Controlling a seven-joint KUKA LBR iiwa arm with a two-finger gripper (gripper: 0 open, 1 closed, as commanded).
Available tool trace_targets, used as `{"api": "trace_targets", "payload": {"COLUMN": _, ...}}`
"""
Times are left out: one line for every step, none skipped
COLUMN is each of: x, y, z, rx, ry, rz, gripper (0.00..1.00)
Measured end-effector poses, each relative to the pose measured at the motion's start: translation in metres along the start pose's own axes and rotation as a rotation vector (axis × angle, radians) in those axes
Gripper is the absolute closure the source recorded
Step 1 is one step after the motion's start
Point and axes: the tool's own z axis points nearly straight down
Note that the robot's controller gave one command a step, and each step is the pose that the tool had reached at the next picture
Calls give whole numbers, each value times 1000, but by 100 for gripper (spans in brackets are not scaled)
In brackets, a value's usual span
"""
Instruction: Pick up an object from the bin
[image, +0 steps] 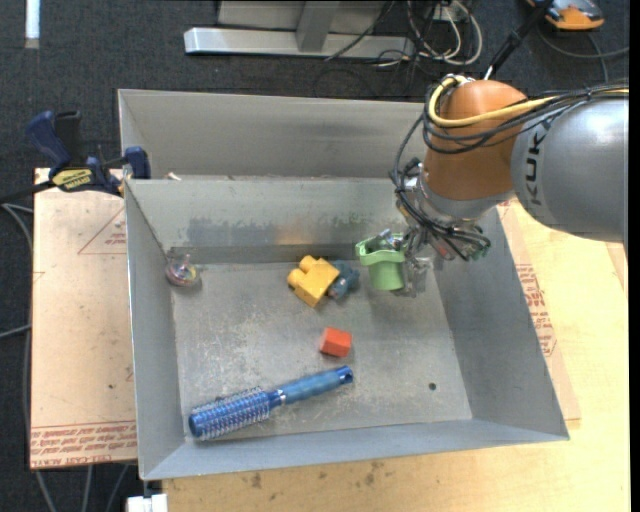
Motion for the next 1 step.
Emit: {"api": "trace_targets", "payload": {"x": -1, "y": 0, "z": -5, "rx": -3, "ry": 4, "rz": 2, "gripper": 100}}
